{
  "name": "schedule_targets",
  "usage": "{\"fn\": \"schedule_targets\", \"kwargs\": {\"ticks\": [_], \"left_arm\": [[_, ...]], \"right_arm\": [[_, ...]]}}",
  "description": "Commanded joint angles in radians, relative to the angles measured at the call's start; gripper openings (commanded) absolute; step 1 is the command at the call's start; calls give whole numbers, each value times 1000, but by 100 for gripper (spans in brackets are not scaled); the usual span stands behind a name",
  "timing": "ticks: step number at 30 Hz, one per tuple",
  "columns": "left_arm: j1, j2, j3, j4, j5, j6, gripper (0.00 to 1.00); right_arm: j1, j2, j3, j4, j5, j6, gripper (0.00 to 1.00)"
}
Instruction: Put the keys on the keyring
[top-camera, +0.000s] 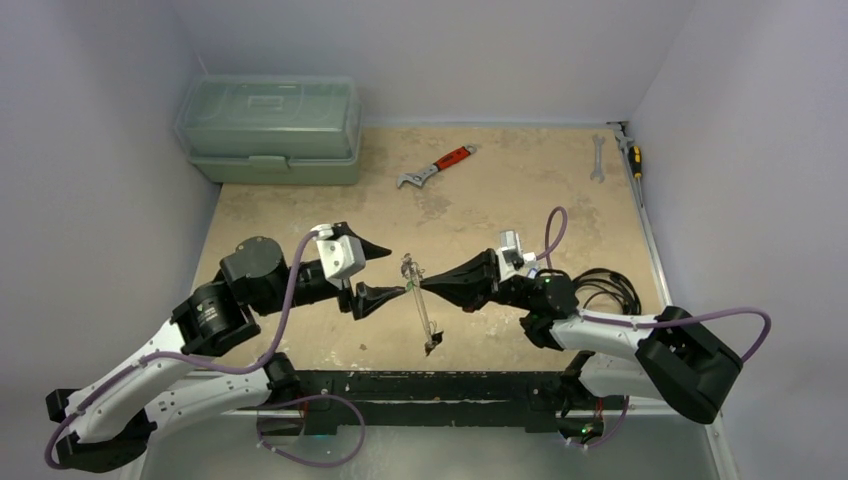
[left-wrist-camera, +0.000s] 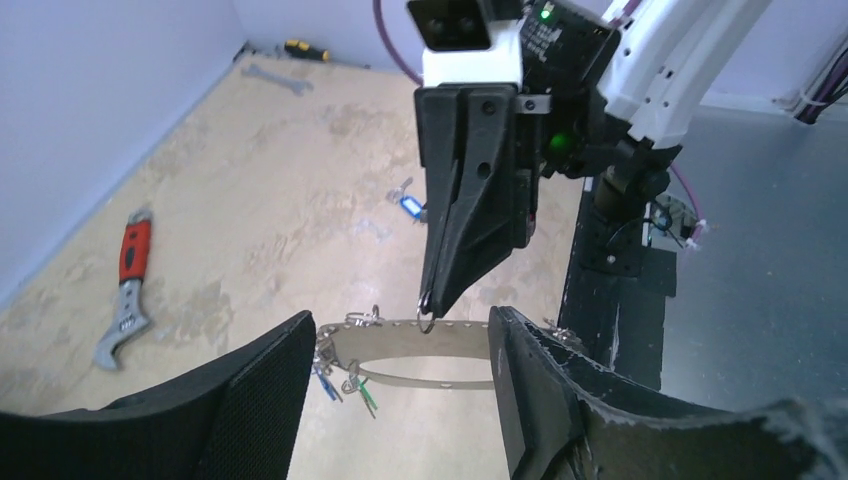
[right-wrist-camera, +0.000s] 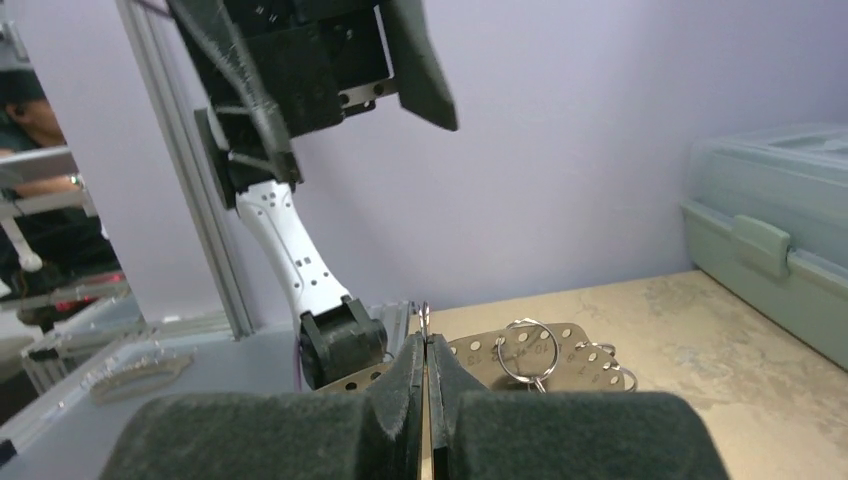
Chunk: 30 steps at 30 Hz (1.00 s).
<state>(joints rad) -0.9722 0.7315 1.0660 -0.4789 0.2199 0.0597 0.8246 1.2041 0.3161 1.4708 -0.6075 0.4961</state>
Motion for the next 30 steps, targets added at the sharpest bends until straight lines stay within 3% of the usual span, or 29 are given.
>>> {"fn": "schedule_targets", "kwargs": {"ticks": [1,7,18,30], "left_arm": [[-6,-21,-86,240,90,-10,62],[-6,-73,-217,442,158,-5,55],[-6,-80,-327,720,137,-52,40],[-6,-23,-345,962,233,-188,36]], "right_arm": [[4,-2,-8,362,118,112,0],[4,-46,-5,370,184,128,0],[4,-145,28,365,196,171,0],[4,-207,103,371,204,204,0]]}}
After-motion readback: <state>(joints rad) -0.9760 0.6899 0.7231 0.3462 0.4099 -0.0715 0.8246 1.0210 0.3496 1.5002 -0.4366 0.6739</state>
